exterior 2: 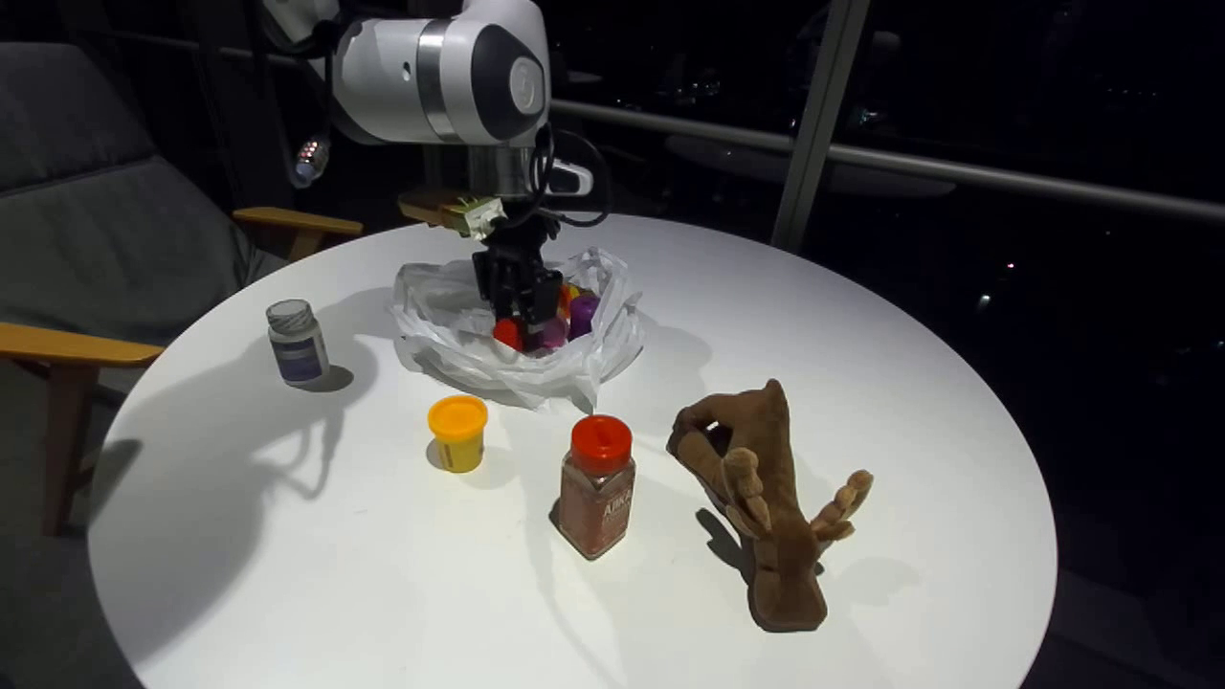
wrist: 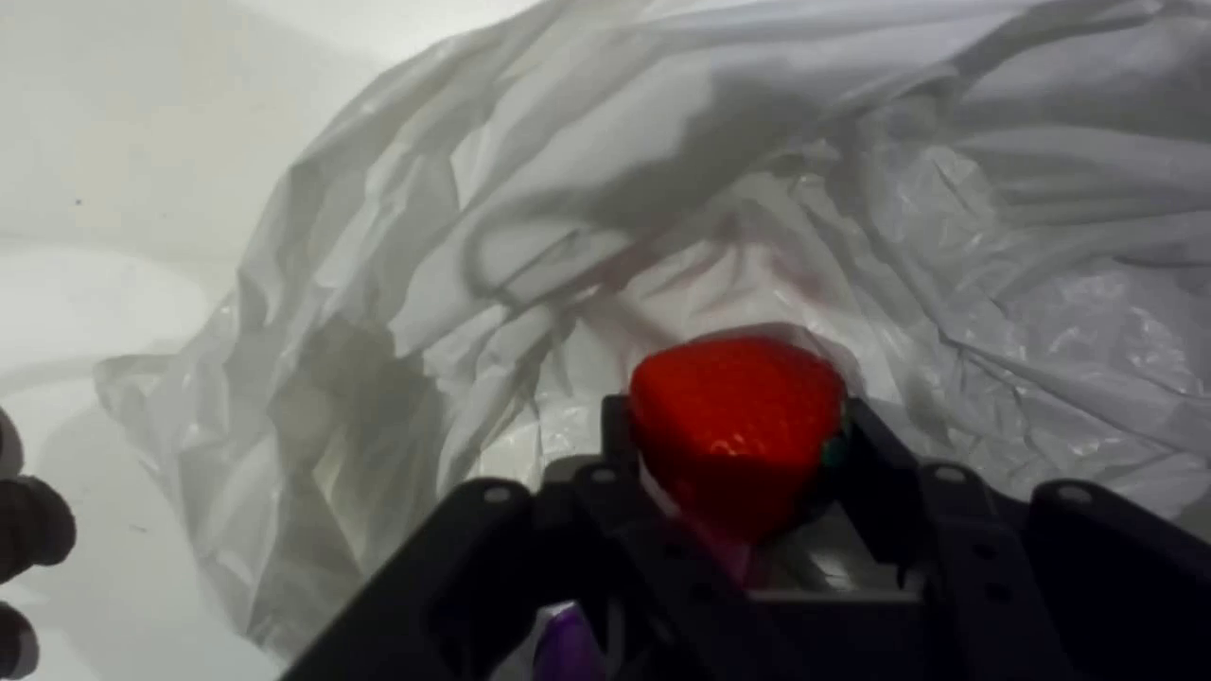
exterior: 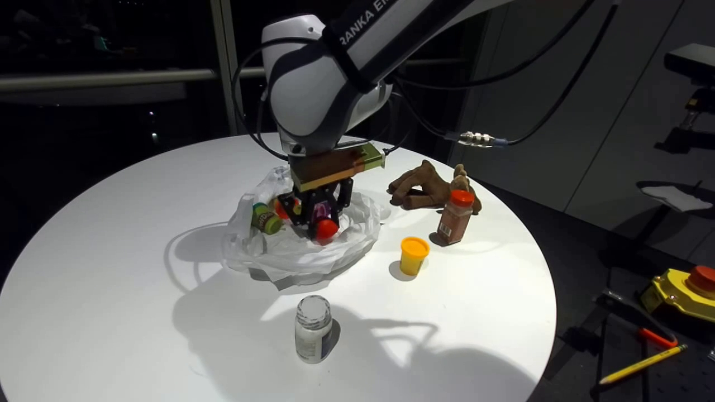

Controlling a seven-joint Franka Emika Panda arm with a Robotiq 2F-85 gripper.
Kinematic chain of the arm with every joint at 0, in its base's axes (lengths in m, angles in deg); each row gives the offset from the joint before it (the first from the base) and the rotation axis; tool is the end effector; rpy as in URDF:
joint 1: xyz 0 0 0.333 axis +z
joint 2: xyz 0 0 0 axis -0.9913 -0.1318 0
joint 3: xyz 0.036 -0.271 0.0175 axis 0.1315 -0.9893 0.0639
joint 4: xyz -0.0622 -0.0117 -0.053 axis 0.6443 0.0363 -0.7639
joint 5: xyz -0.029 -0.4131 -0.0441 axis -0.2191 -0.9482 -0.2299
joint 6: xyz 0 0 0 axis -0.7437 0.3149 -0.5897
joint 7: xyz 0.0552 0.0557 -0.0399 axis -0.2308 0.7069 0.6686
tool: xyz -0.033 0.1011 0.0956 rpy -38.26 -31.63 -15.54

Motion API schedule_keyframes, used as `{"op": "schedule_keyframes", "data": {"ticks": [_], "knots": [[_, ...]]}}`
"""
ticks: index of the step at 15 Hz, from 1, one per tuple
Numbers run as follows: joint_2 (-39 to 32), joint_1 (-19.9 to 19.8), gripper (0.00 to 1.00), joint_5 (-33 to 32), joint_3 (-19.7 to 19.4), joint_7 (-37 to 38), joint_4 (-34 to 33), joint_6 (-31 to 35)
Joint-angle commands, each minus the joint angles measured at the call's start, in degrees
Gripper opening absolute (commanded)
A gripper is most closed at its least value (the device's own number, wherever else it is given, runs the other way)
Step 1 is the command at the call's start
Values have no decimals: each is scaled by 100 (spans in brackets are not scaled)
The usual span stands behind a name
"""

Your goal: Pick up the objects from the plastic bag and put them on the table.

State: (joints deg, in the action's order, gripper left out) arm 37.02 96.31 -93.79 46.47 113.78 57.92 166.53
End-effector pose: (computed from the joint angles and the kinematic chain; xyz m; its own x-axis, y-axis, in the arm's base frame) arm 0.6741 0.1212 0.0752 0.9552 -0.2926 -0.0452 -0.2829 -0.9471 0.1517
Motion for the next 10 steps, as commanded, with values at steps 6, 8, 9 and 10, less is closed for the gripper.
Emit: {"op": "schedule_keyframes", "data": {"ticks": [6,8,9,10], "knots": [[1310,-58,28,162,-11,305,952,305],[1803,-27,28,116,7,291,1575,429],[1971,-30,28,104,39,247,1814,451],[2128,-34,28,112,99,188,2093,482]]}}
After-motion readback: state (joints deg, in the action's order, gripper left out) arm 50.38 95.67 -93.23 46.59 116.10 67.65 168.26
